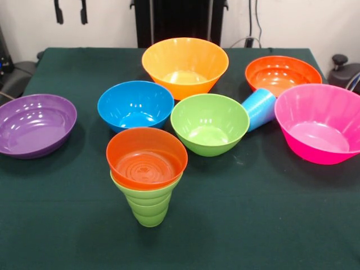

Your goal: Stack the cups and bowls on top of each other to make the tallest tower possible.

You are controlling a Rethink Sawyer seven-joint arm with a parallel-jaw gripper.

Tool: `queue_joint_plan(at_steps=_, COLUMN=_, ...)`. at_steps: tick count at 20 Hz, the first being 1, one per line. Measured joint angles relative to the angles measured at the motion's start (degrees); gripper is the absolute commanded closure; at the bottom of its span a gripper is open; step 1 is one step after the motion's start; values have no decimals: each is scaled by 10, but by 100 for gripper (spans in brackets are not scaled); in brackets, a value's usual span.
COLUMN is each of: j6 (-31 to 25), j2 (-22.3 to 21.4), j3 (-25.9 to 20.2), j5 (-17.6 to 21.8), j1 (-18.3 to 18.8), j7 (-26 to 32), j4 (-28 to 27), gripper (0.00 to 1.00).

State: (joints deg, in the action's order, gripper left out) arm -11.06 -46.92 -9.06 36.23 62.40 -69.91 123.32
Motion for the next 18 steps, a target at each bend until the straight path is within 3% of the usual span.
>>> queue_joint_plan(at_steps=6, j6=14, j2=36, j3=0, j5=0, j1=0, j7=0, j4=-8, gripper=0)
queue_joint_plan(at_steps=18, j6=108, j2=127, j3=17, j5=0, j1=-28, j7=0, j4=-28, gripper=0)
